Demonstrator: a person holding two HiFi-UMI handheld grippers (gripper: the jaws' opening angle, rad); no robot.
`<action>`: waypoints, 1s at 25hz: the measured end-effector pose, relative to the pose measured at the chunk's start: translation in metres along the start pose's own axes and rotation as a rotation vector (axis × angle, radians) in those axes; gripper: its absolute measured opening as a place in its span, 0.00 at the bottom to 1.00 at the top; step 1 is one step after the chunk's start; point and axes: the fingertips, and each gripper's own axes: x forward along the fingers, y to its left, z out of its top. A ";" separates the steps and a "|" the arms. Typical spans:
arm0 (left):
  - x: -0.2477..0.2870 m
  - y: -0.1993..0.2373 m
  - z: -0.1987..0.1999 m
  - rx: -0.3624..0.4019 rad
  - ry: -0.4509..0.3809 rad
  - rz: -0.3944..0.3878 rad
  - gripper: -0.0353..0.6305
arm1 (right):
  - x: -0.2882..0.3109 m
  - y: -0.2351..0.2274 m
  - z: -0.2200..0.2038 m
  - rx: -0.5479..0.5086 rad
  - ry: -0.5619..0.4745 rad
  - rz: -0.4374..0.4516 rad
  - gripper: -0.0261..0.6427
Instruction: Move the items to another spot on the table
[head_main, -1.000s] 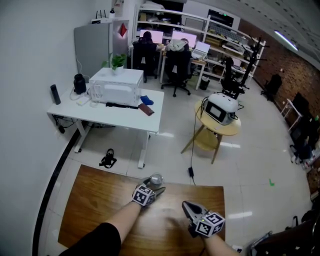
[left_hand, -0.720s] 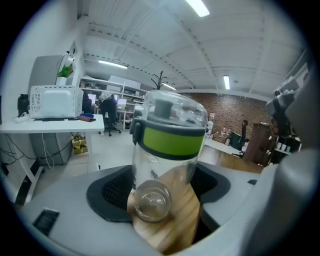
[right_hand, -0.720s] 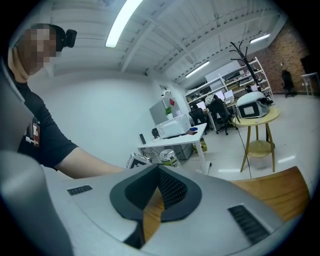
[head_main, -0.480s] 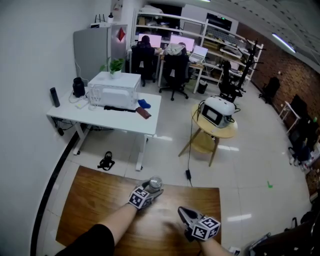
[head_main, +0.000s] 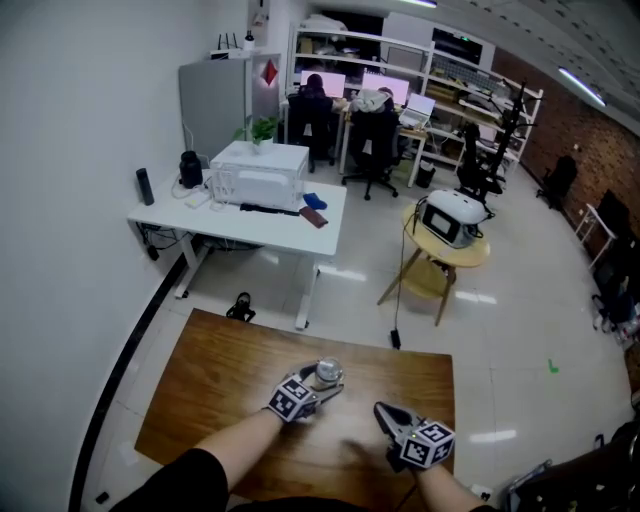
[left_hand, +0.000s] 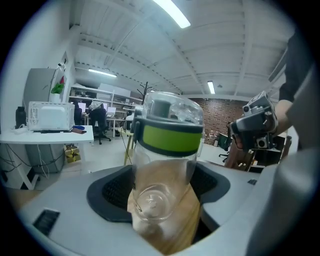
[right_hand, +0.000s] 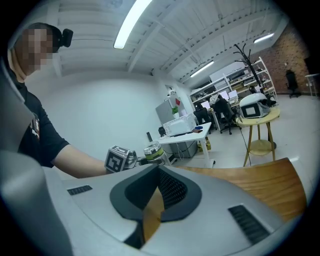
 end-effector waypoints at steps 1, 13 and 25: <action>-0.010 -0.008 -0.004 0.004 0.004 -0.010 0.58 | -0.005 0.009 -0.004 -0.003 -0.002 -0.008 0.03; -0.114 -0.113 -0.044 0.059 0.016 -0.141 0.58 | -0.069 0.130 -0.069 0.023 -0.051 -0.071 0.03; -0.172 -0.221 -0.107 -0.044 0.038 0.012 0.58 | -0.187 0.192 -0.139 -0.007 0.069 0.085 0.03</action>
